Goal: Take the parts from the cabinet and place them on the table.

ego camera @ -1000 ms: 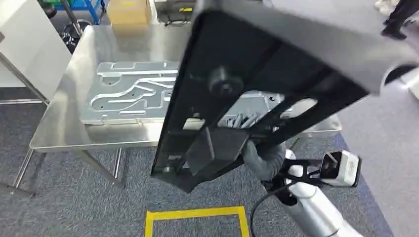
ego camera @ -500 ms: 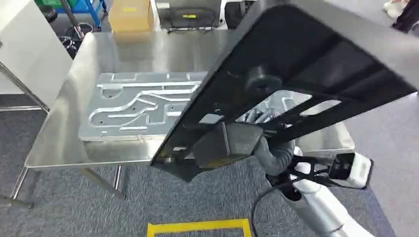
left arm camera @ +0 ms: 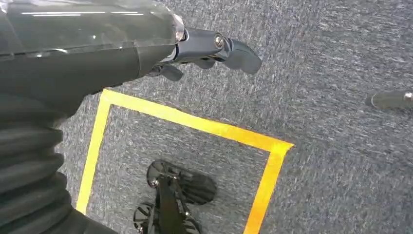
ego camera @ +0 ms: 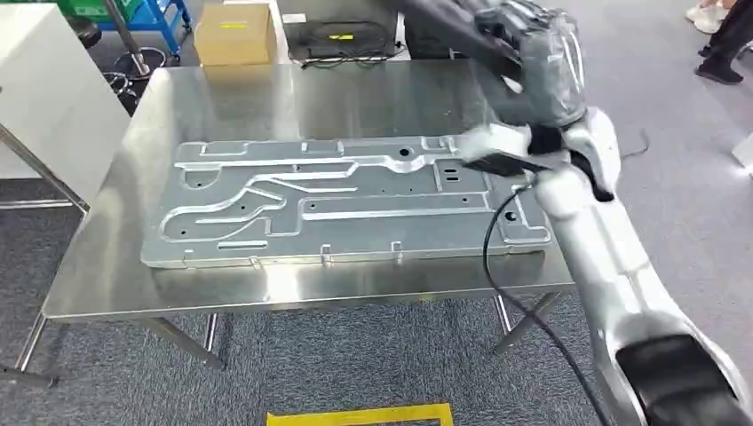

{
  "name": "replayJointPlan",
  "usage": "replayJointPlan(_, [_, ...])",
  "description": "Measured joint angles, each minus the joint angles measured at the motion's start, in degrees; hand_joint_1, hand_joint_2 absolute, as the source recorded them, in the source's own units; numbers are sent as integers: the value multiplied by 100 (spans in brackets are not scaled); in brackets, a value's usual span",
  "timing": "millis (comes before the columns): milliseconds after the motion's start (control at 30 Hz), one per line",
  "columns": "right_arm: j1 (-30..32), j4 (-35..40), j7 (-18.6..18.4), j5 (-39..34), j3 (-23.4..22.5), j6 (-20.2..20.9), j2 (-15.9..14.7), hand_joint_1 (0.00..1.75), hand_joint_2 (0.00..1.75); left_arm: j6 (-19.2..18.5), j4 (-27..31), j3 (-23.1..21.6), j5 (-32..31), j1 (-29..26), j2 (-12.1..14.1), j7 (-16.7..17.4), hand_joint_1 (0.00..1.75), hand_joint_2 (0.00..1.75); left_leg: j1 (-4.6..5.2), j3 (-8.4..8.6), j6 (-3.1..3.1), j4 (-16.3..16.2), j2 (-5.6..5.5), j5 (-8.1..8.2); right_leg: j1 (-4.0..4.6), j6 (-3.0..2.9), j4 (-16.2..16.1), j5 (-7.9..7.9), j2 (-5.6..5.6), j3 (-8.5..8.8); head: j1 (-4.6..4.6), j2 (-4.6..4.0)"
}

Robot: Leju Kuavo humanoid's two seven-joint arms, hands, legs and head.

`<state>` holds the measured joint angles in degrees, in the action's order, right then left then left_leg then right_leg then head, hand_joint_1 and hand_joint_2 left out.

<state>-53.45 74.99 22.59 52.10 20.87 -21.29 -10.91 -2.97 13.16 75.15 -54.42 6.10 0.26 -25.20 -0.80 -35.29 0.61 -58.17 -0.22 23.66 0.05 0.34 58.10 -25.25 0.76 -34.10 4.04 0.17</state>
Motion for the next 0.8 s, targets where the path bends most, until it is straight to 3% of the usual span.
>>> replayJointPlan(33, [-116, -279, -122, 291, 82, -29, 38, 175, 175, -2, 0, -13, 0, 8, 0, -4, 0, 175, -20, 22, 25, 27, -4, -23, -31, 20, 84, -78, -19, -17, 2, 0])
replayJointPlan(67, [-243, -627, -281, 666, 204, -79, 114, 175, 175, 0, 0, -18, 0, 24, 0, -13, 0, 175, -21, 20, 41, 36, -10, -28, -26, 34, 359, -268, -33, -155, 0, 0])
replayJointPlan(133, [-453, -1162, -568, 1263, 454, -94, 333, 175, 175, 0, 0, -20, 2, 31, 9, -17, 0, 175, -19, 18, 51, 32, -8, -19, -47, 68, 1278, -687, -41, -606, 0, 0])
replayJointPlan(167, [-512, -1431, -683, 1468, 601, -92, 439, 175, 175, 0, 0, -22, 2, 36, 11, -20, 0, 175, -18, 17, 50, 29, -5, -11, -50, 80, 1682, -804, -44, -823, 0, 0])
replayJointPlan(200, [-542, -1625, -746, 1565, 717, -88, 507, 175, 175, 0, 0, -22, 2, 40, 18, -20, 0, 175, -19, 22, 49, 26, -9, -1, -60, 92, 1874, -779, -47, -948, 0, 0])
replayJointPlan(233, [-570, -1776, -781, 1625, 797, -57, 565, 175, 175, 0, 0, -22, 4, 37, 17, -20, 0, 175, -20, 32, 46, 22, -23, 11, -77, 89, 1737, -610, -47, -916, 0, 0])
replayJointPlan(267, [-624, -1961, -843, 1743, 891, 59, 652, 175, 175, -4, 0, -22, 4, 31, 17, -22, 0, 175, -20, 42, 33, 10, -41, 28, -83, 75, 1390, -363, -48, -772, 0, 0])
replayJointPlan(333, [-799, -2338, -978, 2065, 1090, 414, 807, 175, 175, -53, 0, -24, 4, 29, 17, -70, 0, 175, -19, 67, -13, -11, -58, 73, -76, 13, 345, 184, -47, -317, 0, 0])
replayJointPlan(400, [-916, -2854, -1094, 2340, 1328, 713, 1006, 175, 175, -83, 0, -29, 2, 41, 20, -114, 0, 175, 12, 33, -67, -29, -65, 82, -24, -27, 34, 122, -36, -214, 0, 0])
replayJointPlan(433, [-922, -3144, -1142, 2426, 1437, 821, 1111, 0, 0, -90, 0, -31, 2, 37, 24, -133, 0, 175, 1, 34, -100, -1, -64, 70, -13, -34, 56, 119, -37, -218, 2, 0])
replayJointPlan(500, [-914, -3610, -1192, 2534, 1599, 953, 1262, 0, 0, -105, 0, -37, 4, 31, 24, -157, 0, 175, 4, 56, -160, 30, -67, 61, -5, -85, 32, 122, -35, -214, 0, 0])
replayJointPlan(533, [-918, -3872, -1225, 2573, 1677, 1007, 1361, 0, 0, -109, 0, -37, 17, 29, 34, -177, 0, 175, 3, 44, -195, 41, -75, 103, -70, -140, -45, 158, -51, -159, 2, 0])
replayJointPlan(567, [-918, -4042, -1234, 2591, 1732, 1027, 1426, 0, 0, -114, 0, -37, 44, 23, 37, -188, 0, 175, -5, 15, -219, -107, -40, 208, -63, -166, -68, 162, -49, -132, 4, 0])
replayJointPlan(600, [-921, -4182, -1247, 2591, 1791, 1034, 1505, 0, 0, -114, 0, -37, 57, 29, 39, -190, 0, 175, -6, -132, -242, -442, -32, 390, -63, -202, -67, 155, -50, -129, 4, 0])
replayJointPlan(667, [-906, -4488, -1271, 2573, 1887, 1025, 1590, 0, 0, -101, 0, -37, 65, 32, 55, -188, 0, 175, -6, -612, -283, -1404, -26, 795, -44, -217, -61, 144, -49, -123, 4, 0])
replayJointPlan(700, [-877, -4617, -1269, 2562, 1915, 1018, 1616, 0, 0, -96, 0, -37, 65, 24, 55, -186, 0, 175, -7, -803, -294, -1757, -24, 873, -37, -221, -57, 139, -53, -121, 4, 0])
replayJointPlan(733, [-850, -4706, -1273, 2549, 1922, 1009, 1624, 0, 0, -96, 0, -37, 63, 7, 55, -184, 0, 175, -8, -852, -295, -1803, -22, 804, -31, -225, -53, 134, -53, -115, 4, 0])
replayJointPlan(767, [-841, -4790, -1269, 2545, 1931, 1005, 1638, 0, 0, -96, 0, -37, 63, -9, 55, -181, 0, 175, -9, -754, -295, -1544, -19, 591, -31, -221, -42, 123, -47, -111, 4, 0])
replayJointPlan(800, [-850, -4862, -1269, 2536, 1948, 1001, 1662, 0, 0, -94, 0, -37, 65, -12, 55, -181, 0, 175, -10, -540, -290, -1074, -17, 316, -32, -208, -22, 107, -40, -108, 4, 0])
